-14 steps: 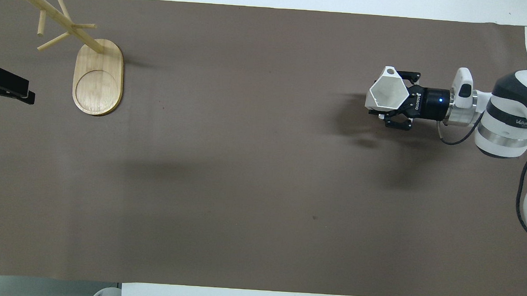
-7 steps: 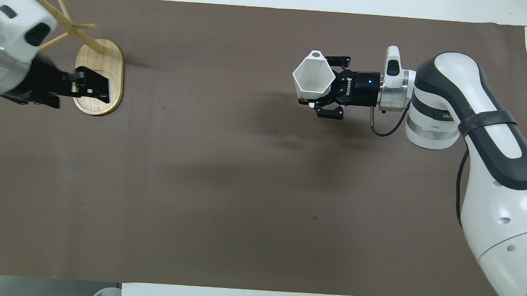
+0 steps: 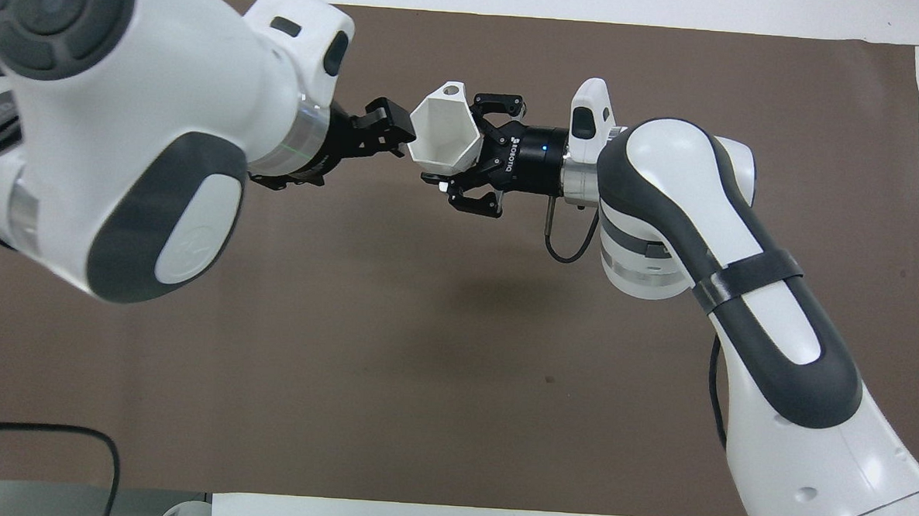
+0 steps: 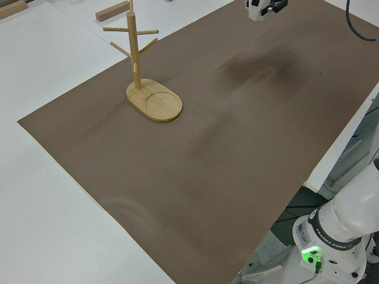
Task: Hang cup on rack
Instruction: 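Grasp the cup with the left gripper and open the right gripper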
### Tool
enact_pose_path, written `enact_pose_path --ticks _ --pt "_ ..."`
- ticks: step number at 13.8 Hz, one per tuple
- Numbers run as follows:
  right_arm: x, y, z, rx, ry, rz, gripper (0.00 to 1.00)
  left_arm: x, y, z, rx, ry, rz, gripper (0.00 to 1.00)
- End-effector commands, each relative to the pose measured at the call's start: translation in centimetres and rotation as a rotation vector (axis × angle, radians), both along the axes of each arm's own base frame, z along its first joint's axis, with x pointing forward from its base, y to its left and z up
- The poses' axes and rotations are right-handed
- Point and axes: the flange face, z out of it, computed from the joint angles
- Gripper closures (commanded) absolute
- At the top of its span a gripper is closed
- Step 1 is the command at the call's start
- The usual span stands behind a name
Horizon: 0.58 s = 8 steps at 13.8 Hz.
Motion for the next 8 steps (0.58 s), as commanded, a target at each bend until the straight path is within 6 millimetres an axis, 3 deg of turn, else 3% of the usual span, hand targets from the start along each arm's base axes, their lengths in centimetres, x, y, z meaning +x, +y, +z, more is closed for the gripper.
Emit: enact_pose_path --ticks 1,4,7,8 --pt "-0.9 -0.2 -0.3 0.008 0.017 -0.007 0.72 1.0 -0.9 0.1 -0.018 -0.003 0.017 0.00" --pt "-1.0 -0.1 -0.4 0.005 0.019 -0.008 0.72 1.2 -1.5 -1.0 -0.016 -0.005 0.010 0.00" --pt "-0.9 -0.2 -0.5 0.001 0.018 -0.010 0.72 1.1 -2.0 -3.4 -0.013 0.000 0.003 0.03" --pt "-1.0 -0.4 -0.7 -0.006 0.019 -0.016 0.72 0.7 -2.5 -3.8 -0.009 0.006 -0.006 0.34"
